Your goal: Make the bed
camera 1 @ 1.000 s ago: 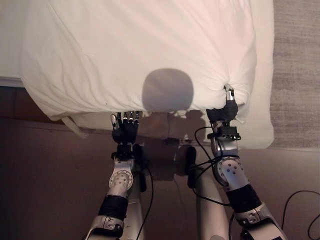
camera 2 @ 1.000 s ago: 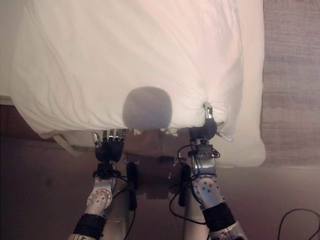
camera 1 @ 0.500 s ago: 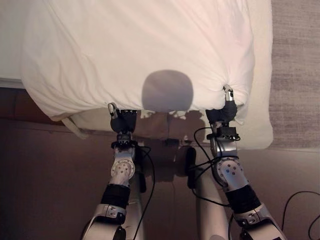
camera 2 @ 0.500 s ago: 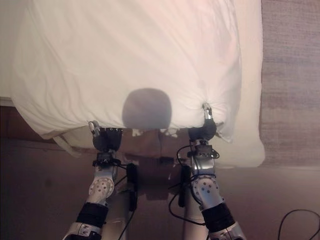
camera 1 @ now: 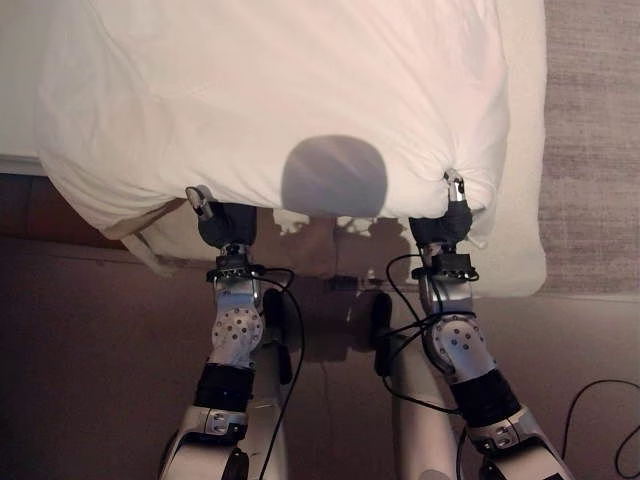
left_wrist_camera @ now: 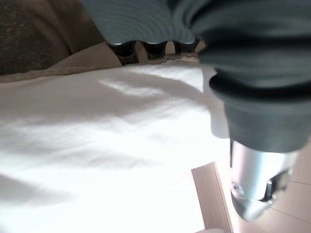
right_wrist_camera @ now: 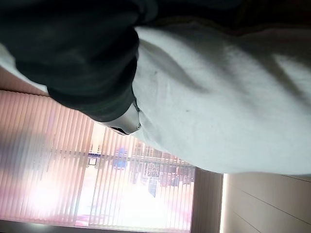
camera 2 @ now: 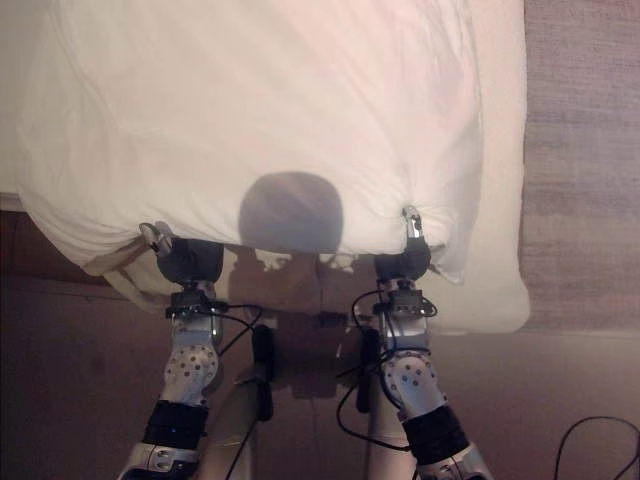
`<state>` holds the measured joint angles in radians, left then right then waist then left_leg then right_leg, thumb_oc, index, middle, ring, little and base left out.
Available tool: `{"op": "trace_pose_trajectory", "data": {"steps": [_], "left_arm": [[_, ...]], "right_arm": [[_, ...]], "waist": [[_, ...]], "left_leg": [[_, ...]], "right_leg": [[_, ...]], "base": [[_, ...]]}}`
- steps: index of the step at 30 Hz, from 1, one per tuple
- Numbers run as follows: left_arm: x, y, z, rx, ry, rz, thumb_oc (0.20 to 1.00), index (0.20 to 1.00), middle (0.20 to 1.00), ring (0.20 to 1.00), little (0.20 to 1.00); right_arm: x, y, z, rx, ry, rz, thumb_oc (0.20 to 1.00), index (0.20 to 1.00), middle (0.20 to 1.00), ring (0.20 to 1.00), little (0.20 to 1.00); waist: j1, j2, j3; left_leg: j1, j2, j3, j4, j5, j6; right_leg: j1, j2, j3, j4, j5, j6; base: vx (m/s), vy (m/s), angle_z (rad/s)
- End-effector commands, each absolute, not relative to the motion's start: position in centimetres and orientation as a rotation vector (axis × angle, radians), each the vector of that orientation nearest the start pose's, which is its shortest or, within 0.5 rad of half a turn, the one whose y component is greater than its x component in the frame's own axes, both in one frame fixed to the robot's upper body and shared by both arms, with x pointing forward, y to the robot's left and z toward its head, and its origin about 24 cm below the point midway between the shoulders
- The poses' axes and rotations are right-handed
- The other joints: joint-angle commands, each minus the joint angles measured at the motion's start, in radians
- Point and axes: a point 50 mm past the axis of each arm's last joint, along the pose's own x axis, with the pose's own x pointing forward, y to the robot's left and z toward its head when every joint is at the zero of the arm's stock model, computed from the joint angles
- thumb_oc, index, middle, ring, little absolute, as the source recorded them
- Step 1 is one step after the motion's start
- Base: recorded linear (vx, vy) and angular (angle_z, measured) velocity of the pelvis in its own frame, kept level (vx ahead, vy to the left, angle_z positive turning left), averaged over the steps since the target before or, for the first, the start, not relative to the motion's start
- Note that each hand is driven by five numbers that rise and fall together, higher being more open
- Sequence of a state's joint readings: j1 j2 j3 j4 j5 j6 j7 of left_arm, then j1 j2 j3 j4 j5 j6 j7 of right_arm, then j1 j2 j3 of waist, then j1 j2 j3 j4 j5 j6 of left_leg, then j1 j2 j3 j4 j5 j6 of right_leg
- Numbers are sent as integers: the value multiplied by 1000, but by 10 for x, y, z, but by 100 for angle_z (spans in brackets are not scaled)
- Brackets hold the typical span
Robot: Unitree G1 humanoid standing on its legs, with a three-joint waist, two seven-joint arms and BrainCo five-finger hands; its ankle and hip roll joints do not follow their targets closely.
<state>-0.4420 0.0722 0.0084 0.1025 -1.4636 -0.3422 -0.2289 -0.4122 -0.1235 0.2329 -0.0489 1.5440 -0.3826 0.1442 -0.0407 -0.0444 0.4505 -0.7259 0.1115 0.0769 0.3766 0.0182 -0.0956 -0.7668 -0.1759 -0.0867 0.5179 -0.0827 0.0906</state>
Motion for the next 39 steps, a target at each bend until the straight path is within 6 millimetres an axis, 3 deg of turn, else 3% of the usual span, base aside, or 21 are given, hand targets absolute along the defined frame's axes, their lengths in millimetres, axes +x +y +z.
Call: {"op": "trace_pose_trajectory", "data": {"steps": [1,9,14,21,22,23,29,35,38,39], "left_arm": [[313,181,188,-1240,-796,-198,1000,1000,1000,1000,1000],[334,201,179,-1155,-627,54,1000,1000,1000,1000,1000],[351,204,174,-1062,-488,154,1000,1000,1000,1000,1000],[361,202,177,-1040,-422,205,1000,1000,1000,1000,1000],[362,202,179,-1029,-420,209,542,542,542,542,542],[363,204,178,-1022,-413,220,200,200,200,200,200],[359,206,179,-1049,-457,205,200,200,200,200,200],[335,207,171,-1204,-568,245,200,200,200,200,200],[323,213,158,-1258,-595,310,200,200,200,200,200],[320,214,154,-1265,-596,321,200,200,200,200,200]], "right_arm": [[277,-132,192,1417,-726,482,200,200,200,200,200],[283,-130,194,1395,-655,458,200,200,200,200,200],[286,-128,193,1385,-599,441,200,200,200,200,200],[286,-128,192,1372,-572,427,200,200,200,200,200],[286,-128,191,1372,-566,425,200,200,200,200,200],[286,-129,189,1367,-562,420,200,200,200,200,200],[286,-133,182,1334,-540,395,200,200,200,200,200],[286,-147,168,1312,-528,270,200,200,200,200,200],[286,-159,154,1290,-509,168,200,200,200,200,200],[286,-163,151,1272,-508,146,200,200,200,200,200]], "waist": [[-20,5,-100],[-29,24,-96],[-39,39,-91],[-50,48,-82],[-51,50,-81],[-53,50,-80],[-59,56,-80],[-47,60,-83],[-34,43,-71],[-19,33,-61]], "left_leg": [[-25,-71,25,34,-68,74],[-24,-65,33,42,-67,72],[-26,-65,38,47,-61,71],[-20,-64,45,48,-62,73],[-21,-64,48,51,-62,72],[-20,-63,49,53,-62,71],[6,-60,57,26,-51,68],[91,-71,51,-69,-10,59],[104,-72,27,-25,20,18],[100,-89,-17,19,47,-3]], "right_leg": [[-11,87,-46,-83,49,-1],[-8,81,-46,-76,48,1],[-5,79,-44,-75,50,2],[-3,78,-37,-69,49,3],[-4,78,-35,-67,48,2],[-3,78,-34,-68,48,2],[12,86,-25,-82,49,0],[72,98,-16,-115,37,-4],[149,103,-19,-159,25,-18],[161,106,-14,-156,27,-26]], "base": [[0,0,0],[0,0,0],[0,1,-1],[0,0,0],[0,0,0],[-6,-2,-5],[-3,-24,-5],[11,-70,-12],[23,-137,-3],[0,-63,8]]}}
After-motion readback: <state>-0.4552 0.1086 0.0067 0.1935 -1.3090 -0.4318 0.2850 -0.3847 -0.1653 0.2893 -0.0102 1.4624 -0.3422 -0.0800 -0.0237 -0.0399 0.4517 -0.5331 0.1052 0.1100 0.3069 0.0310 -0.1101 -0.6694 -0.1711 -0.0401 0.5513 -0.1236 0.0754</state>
